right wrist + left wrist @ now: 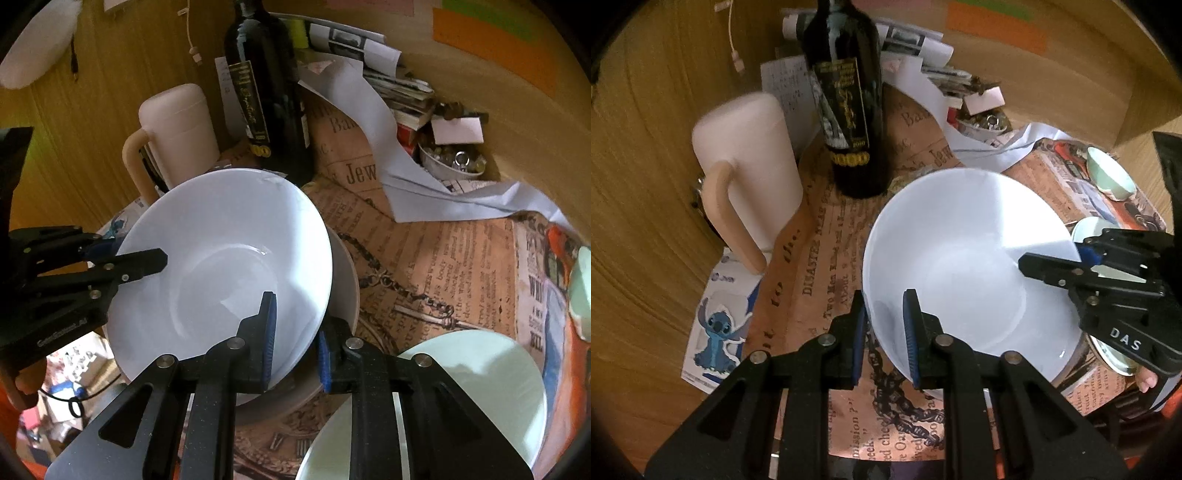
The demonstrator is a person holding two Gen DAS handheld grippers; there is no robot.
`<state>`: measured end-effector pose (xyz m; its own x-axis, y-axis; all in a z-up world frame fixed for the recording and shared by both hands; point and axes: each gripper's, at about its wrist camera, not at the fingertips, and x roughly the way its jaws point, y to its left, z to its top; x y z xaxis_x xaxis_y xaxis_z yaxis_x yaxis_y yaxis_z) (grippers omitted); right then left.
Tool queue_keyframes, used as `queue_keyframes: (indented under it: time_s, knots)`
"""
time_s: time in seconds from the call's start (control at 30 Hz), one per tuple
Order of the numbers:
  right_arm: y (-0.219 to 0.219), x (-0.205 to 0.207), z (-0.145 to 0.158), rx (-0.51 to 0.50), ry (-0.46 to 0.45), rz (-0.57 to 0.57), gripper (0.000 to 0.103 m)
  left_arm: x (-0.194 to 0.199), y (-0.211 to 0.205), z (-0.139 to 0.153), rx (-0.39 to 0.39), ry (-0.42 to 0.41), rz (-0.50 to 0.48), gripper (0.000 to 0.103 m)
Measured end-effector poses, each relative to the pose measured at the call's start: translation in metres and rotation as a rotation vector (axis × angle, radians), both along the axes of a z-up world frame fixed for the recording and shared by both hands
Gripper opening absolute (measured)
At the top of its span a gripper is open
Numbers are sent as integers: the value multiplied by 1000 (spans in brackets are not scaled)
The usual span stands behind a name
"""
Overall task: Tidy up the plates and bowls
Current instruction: 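Lower the white bowl onto the lavender-grey bowl with both grippers, then open both grippers and lift them off the white bowl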
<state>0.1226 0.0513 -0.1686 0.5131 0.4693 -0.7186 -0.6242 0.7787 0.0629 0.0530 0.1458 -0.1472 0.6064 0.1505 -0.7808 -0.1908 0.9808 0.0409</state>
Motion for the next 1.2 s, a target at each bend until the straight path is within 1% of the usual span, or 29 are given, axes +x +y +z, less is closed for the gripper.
queue_keyframes:
  time_s: [0.1, 0.23, 0.27, 0.3, 0.37, 0.4, 0.47, 0.5, 0.53, 0.57, 0.6, 0.63, 0.67, 0.7, 0.77, 0.87, 0.93, 1.0, 1.1, 1.13, 1.2]
  knots:
    - [-1, 2, 0, -3, 0, 6, 19, 2, 2, -4, -18, 10, 0, 19]
    - [-3, 2, 1, -7, 4, 13, 21, 1, 0, -1, -8, 10, 4, 19]
    - [-2, 2, 1, -10, 0, 10, 22, 1, 0, 0, -4, 8, 4, 19]
    - [-3, 2, 2, -14, -7, 6, 27, 0, 0, 3, 3, 2, 8, 19]
    - [-8, 4, 5, 26, 12, 10, 34, -2, 1, 8, 8, -12, 11, 19]
    - [-12, 7, 6, 60, 44, 9, 35, -3, 1, 12, 7, -22, 13, 20]
    - [-18, 11, 8, 98, 75, 5, 35, -4, 2, 19, 5, -37, 19, 23]
    - [-20, 12, 9, 112, 80, 2, 35, -5, 2, 23, 5, -49, 21, 26]
    - [-24, 12, 12, 129, 83, -4, 35, -7, 1, 28, 7, -65, 24, 32]
    - [-27, 13, 15, 143, 80, -14, 39, -8, 1, 32, 10, -79, 27, 36]
    - [-32, 12, 20, 159, 58, -32, 46, -9, -1, 37, 17, -98, 30, 46]
    - [-34, 11, 23, 165, 41, -40, 49, -11, -3, 42, 28, -120, 31, 54]
    - [-37, 11, 27, 167, 22, -47, 51, -11, -4, 45, 36, -133, 33, 57]
    - [-41, 10, 32, 168, 3, -54, 52, -12, -7, 50, 48, -149, 34, 61]
    - [-48, 9, 38, 172, -21, -65, 52, -10, -11, 55, 45, -161, 29, 64]
    - [-64, 8, 46, 175, -64, -99, 57, -7, -19, 62, 29, -171, 9, 72]
    - [-76, 8, 52, 172, -98, -132, 58, -5, -27, 67, 30, -183, -4, 80]
    - [-90, 9, 57, 173, -120, -160, 58, -1, -36, 72, 30, -203, -21, 85]
    - [-114, 10, 63, 171, -150, -213, 59, 7, -51, 78, 19, -220, -49, 89]
    - [-121, 11, 65, 171, -157, -228, 61, 11, -57, 79, 15, -222, -61, 90]
    - [-138, 13, 67, 175, -172, -265, 69, 20, -69, 81, 10, -224, -82, 91]
